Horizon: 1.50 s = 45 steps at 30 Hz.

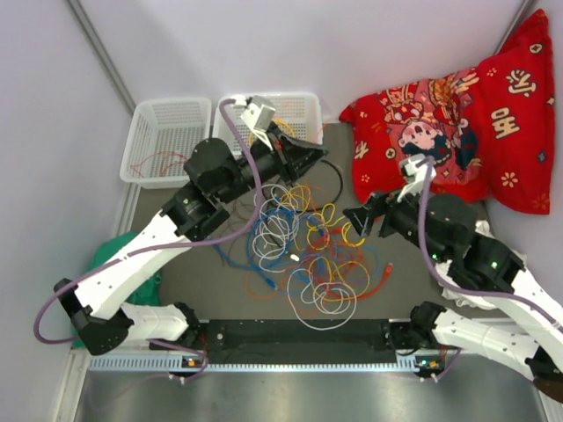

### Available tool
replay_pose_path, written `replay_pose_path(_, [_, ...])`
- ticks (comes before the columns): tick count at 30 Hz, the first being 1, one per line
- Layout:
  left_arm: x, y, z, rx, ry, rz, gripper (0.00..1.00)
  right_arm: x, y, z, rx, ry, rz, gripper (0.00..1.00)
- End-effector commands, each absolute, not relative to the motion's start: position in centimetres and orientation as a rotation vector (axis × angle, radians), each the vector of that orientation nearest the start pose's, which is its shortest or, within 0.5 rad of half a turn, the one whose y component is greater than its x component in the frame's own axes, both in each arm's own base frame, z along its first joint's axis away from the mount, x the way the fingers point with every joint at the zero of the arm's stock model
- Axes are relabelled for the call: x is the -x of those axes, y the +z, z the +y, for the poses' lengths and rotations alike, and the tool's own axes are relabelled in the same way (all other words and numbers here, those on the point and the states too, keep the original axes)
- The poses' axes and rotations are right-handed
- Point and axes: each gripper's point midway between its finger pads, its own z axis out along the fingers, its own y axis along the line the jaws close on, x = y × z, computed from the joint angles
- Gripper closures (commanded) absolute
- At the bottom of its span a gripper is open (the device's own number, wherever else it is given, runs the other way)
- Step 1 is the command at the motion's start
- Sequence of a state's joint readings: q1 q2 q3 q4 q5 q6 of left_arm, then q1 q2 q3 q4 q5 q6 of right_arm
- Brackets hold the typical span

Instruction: Untangle the cables

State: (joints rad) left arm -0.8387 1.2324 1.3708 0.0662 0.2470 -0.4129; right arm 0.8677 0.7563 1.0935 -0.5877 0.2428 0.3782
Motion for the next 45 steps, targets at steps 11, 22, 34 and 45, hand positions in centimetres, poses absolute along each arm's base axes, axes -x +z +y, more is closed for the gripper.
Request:
replay_pose_path(11, [-28.5,51.7,-30.7,-0.348,-0.870,1.448,1.00,-17.8,35.3,23.2,0.400,0.938,1.675,0.27])
replay_pose_path(22, [-28.3,53.7,-31.2,-0.357,-0.906,1.415,1.00,-21.8,24.4,27.4,0.462,0.816,1.867,0.27])
replay_pose_path(34, [-28.2,53.0,-29.5,-0.330,-0.840,1.439,1.00,-25.8,22.3,27.6,0.334,0.643,1.926,1.00])
replay_pose_path(45, [-28.3,36.2,-25.9,-0.027,-0.781,1.738,0.55,-23.2,42.4,21.7,0.263,0.634,1.683,1.00])
